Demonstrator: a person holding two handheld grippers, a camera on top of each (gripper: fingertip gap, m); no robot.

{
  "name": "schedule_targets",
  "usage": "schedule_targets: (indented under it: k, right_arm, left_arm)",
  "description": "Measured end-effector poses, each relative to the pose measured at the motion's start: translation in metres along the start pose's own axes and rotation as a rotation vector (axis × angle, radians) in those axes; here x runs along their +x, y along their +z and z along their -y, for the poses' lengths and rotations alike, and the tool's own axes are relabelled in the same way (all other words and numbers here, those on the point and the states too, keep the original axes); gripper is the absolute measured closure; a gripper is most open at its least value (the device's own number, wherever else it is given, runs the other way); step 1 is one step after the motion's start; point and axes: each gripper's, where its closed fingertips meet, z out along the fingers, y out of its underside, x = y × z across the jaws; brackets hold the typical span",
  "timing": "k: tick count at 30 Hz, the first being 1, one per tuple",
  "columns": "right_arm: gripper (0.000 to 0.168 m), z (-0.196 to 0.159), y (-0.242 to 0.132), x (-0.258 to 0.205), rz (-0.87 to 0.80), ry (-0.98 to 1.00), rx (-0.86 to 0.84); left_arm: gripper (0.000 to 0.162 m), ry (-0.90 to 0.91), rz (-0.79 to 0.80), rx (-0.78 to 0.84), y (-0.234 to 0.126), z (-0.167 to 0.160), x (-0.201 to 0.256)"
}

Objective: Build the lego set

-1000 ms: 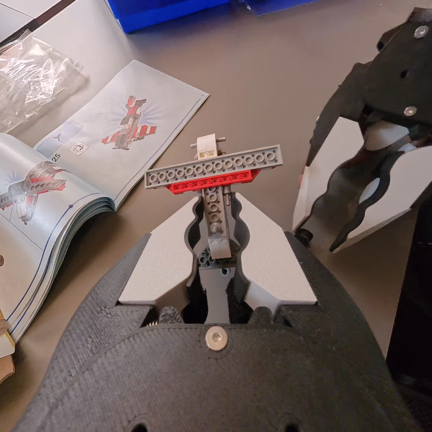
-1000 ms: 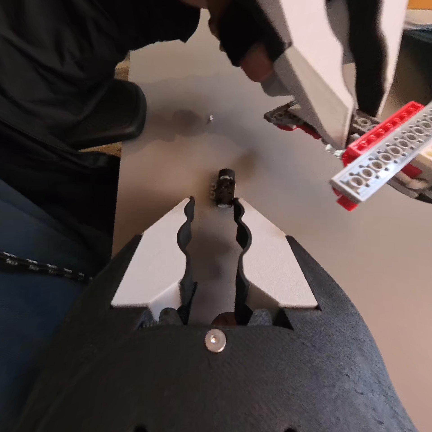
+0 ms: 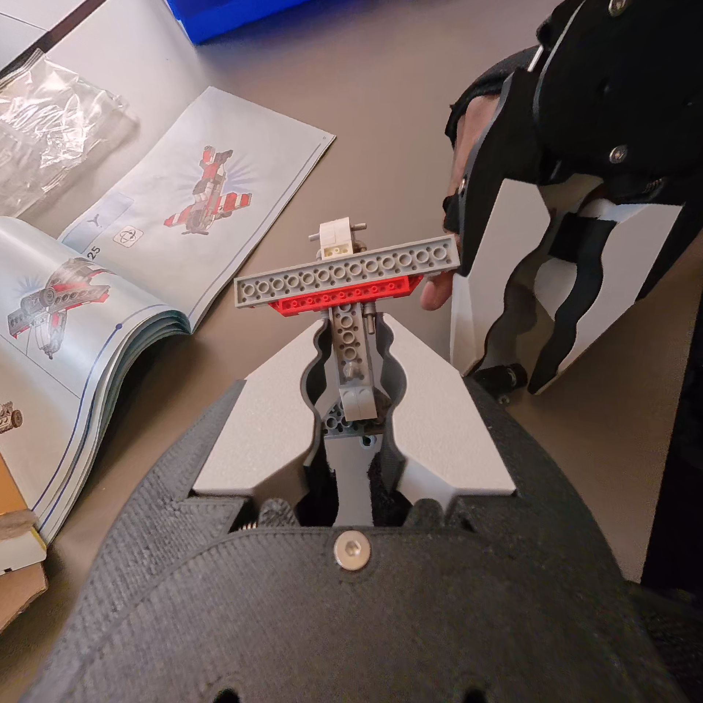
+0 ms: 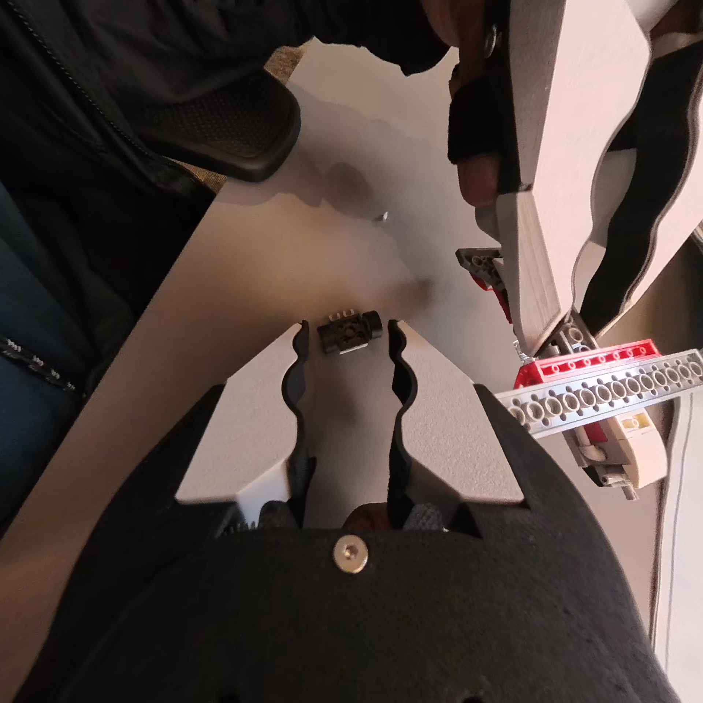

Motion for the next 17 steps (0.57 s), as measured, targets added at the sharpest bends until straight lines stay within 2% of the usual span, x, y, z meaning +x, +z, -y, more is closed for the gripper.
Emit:
schedule_targets:
  k: [3,10,14,17]
  right_arm:
    - [0.133,-0.004,0.002,0.002,-0.009,0.002,-0.031]
    - [0.134,-0.002,-0.005,-0.004,-0.008,0.010,0.000]
    - [0.134,0.012,-0.028,-0.008,0.004,0.035,0.075]
    - [0.134,0.024,-0.056,0.005,-0.036,0.067,0.138]
  left_arm:
    - [0.139,0.004,0.001,-0.001,0.000,-0.001,0.000]
    - [0.139,0.015,0.003,-0.008,0.001,-0.003,-0.001]
    - [0.139,0.052,-0.012,-0.005,0.002,-0.001,0.005]
    - [0.139,0.100,-0.019,-0.011,0.004,0.002,0.011]
